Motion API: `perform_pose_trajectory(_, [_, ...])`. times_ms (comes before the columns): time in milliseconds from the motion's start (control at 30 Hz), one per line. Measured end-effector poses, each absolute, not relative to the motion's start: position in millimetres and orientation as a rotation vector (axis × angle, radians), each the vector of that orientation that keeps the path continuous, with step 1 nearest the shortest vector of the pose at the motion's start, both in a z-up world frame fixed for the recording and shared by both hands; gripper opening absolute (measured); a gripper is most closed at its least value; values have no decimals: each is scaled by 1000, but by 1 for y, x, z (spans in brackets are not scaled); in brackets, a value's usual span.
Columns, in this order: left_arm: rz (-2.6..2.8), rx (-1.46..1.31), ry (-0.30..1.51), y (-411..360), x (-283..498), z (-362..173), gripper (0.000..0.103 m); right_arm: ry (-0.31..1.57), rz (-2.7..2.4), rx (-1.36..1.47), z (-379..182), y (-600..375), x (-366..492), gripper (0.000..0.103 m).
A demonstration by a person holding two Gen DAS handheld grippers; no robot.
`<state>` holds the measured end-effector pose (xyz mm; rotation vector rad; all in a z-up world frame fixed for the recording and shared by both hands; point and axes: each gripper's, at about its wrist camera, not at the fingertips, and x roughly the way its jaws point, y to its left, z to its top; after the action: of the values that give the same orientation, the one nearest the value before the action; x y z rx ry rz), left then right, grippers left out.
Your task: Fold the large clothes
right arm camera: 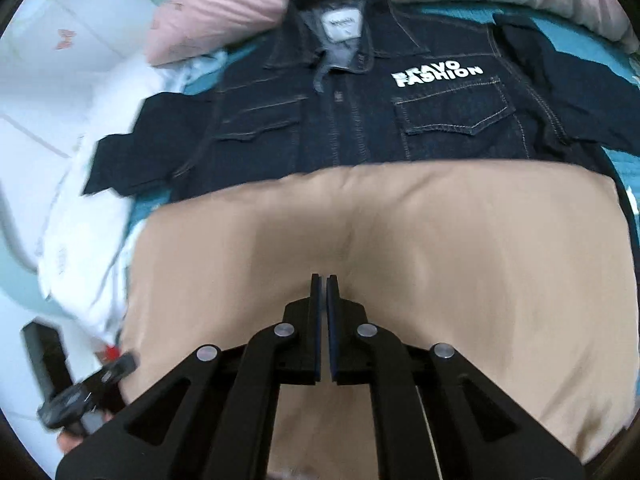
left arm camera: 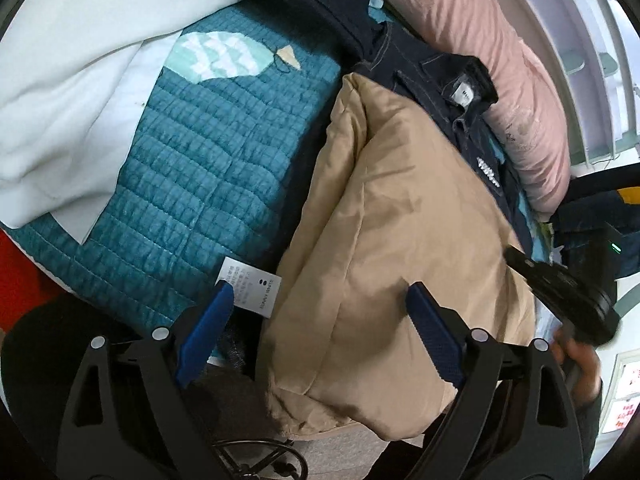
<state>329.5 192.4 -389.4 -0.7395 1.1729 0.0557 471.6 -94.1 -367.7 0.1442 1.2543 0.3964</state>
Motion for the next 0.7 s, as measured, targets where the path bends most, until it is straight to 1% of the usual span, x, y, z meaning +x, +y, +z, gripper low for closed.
perform_pose_trajectory(133, [43, -715, 1189, 187, 330, -390, 89, 1297, 416, 136, -368, -97, 444, 4])
perform_pose_trajectory(233, [42, -687, 1214, 181, 331, -394, 89, 1350, 410, 98, -393, -93, 436, 3])
perform_pose_trajectory(333, [22, -691, 1247, 178, 331, -400, 89, 1324, 413, 59, -413, -92, 435, 0])
perform_pose_trajectory(433, [18, -713, 1263, 178, 328, -406, 89, 1324, 411, 50, -412, -89, 437, 0])
perform_pose_trajectory(567, [-3, -826, 1299, 183, 322, -420, 90, 1317, 425, 101, -410, -95, 435, 0])
perform_pose_trajectory(700, [-17, -814, 1324, 178, 321, -421, 90, 1316, 434, 161, -397, -109, 427, 1])
